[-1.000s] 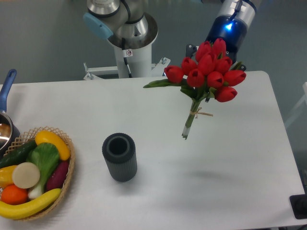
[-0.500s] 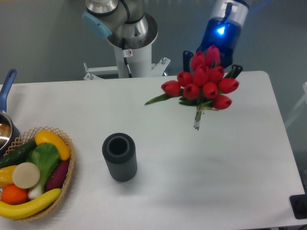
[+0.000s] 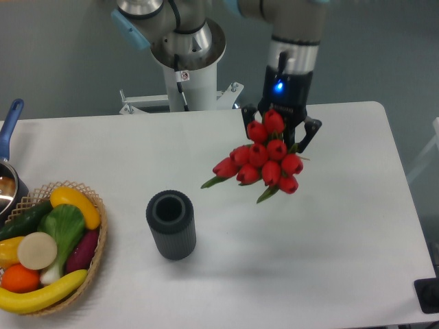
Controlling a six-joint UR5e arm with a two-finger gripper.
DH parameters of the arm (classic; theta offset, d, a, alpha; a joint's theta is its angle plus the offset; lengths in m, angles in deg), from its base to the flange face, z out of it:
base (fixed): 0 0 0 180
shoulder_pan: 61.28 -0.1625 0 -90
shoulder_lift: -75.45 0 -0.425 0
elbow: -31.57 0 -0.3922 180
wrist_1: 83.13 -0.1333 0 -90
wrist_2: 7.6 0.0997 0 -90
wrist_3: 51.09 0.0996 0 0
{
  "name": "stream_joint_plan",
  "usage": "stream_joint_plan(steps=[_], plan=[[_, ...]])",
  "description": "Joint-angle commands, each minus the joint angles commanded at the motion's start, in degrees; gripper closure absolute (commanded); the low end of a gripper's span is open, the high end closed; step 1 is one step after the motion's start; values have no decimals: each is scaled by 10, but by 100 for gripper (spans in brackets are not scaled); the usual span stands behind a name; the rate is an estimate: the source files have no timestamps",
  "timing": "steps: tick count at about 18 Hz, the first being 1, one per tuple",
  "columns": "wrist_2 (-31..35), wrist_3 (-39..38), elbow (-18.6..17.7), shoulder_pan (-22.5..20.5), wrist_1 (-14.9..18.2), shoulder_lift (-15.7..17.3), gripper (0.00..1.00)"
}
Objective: Place the flowers on the table
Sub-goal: 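Tilt the gripper to swing the tulip heads down toward the table, then lower the tulips and lay them flat on the table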
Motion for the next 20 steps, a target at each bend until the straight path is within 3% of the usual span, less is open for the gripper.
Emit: stream_joint_plan(steps=[5,11,20], plan=[[114,7,0,41,-1,-39,52],[256,7,17,91,-3,-126,52],[304,6,77,92,0,-219,53]])
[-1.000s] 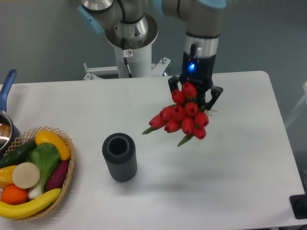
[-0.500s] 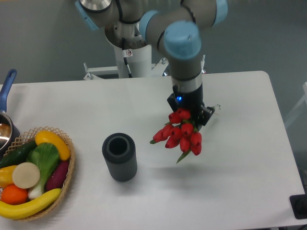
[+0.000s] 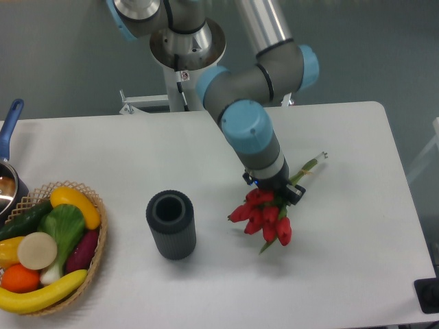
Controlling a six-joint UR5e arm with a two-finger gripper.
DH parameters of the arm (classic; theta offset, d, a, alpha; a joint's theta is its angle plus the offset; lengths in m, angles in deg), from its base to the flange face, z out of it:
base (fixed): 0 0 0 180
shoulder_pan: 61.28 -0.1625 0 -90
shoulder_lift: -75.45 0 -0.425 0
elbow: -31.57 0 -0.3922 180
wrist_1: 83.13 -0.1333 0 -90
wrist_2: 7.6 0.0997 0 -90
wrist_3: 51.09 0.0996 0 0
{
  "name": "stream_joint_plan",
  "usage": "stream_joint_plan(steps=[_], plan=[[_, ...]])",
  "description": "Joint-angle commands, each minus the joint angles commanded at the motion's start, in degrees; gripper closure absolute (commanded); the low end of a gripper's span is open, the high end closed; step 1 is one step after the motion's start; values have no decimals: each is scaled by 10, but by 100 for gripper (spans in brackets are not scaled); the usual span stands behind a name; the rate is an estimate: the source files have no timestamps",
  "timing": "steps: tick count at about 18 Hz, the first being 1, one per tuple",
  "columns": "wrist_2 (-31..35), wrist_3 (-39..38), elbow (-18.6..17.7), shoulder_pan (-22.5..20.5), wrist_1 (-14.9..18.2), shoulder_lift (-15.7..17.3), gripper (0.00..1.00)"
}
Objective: Place the flowers on the table
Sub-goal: 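Lower the tulips and lay them flat on the table, then open the gripper and lift it away from the tulips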
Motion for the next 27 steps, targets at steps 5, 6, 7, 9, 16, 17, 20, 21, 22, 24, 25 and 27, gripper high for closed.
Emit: stream_joint_plan(steps=[5,6,7,9,16,17,20,21,22,24,25,27], plan=[[-1,-5,35,-5,-3,-37,52],[0,-4,36,-5,-3,-40,52],[0,-2,36,-5,-4,-41,51],[-1,1,37,-8,-4,-41,38],[-12,5,54,-21,-4,-20,0],[-24,3,54,-22,-4,-8,0],[-75,-1,50,-34,-4,13,0],[-85,0,50,-40,-4,28,0],[-90,2,48,-42,-4,44,0],[-88,5,41,-43,-1,74,0],[-91,5,39,-47,3,90,0],[-121,7,37,-66,9,113,0]])
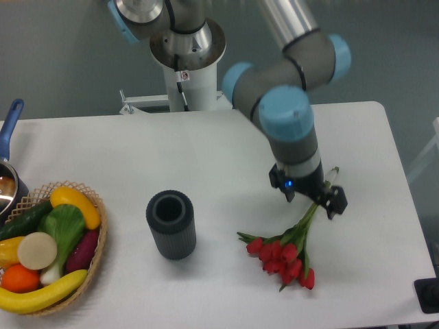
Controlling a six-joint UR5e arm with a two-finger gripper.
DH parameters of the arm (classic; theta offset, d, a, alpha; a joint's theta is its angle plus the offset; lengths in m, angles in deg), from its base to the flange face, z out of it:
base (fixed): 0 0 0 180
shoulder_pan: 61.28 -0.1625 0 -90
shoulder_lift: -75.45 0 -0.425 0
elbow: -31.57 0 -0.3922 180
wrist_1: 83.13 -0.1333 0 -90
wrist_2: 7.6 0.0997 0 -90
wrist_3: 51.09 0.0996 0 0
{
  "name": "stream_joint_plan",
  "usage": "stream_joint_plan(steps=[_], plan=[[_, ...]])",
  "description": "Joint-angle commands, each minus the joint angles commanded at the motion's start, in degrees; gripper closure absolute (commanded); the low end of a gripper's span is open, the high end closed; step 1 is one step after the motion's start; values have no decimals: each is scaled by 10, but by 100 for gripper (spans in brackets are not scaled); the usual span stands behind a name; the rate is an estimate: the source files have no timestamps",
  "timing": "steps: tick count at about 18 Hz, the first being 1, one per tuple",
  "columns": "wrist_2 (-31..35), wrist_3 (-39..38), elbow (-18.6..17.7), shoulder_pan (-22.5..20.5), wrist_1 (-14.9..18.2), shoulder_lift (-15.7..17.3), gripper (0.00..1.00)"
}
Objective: Place the flowers on the table
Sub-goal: 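Open the gripper and lift it away from the tulips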
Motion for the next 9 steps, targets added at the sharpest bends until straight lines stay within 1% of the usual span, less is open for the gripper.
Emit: stream_joint_plan(steps=[2,3,5,9], plan=[[-67,25,-4,-37,19,18,0],[-86,60,-5,-54,41,32,0],[-102,138,-4,-88,88,54,0],[-128,251,-4,-151,148,89,0]])
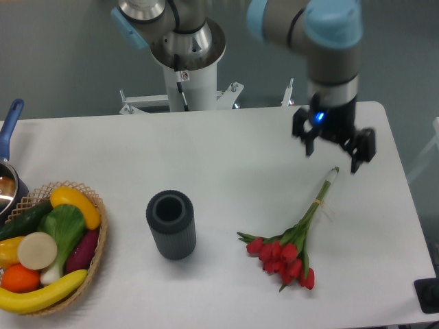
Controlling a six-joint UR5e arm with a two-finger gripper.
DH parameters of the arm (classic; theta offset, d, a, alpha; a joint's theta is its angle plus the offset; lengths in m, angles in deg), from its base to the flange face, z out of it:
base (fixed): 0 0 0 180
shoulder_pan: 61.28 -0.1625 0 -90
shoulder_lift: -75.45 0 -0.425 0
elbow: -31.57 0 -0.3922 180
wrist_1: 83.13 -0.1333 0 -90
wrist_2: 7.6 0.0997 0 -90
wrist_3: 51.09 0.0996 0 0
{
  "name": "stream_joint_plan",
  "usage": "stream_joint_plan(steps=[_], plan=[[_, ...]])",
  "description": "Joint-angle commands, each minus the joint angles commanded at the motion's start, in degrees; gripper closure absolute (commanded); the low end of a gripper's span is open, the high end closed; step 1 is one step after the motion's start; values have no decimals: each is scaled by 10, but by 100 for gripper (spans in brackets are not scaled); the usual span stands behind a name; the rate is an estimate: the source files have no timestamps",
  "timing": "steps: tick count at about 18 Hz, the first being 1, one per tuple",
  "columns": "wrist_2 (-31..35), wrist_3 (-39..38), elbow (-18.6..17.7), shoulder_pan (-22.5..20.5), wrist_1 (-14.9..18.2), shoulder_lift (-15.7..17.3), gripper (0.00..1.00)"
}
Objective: Place the flowers on the table
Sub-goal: 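Open the gripper and lift it away from the tulips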
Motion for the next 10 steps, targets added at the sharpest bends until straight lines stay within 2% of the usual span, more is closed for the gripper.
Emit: stream_joint_plan(steps=[2,4,7,10], plan=[[-2,70,-2,-30,31,17,0],[-2,127,-2,-51,44,28,0],[-24,165,-1,-74,58,33,0],[-33,169,-3,-82,59,36,0]])
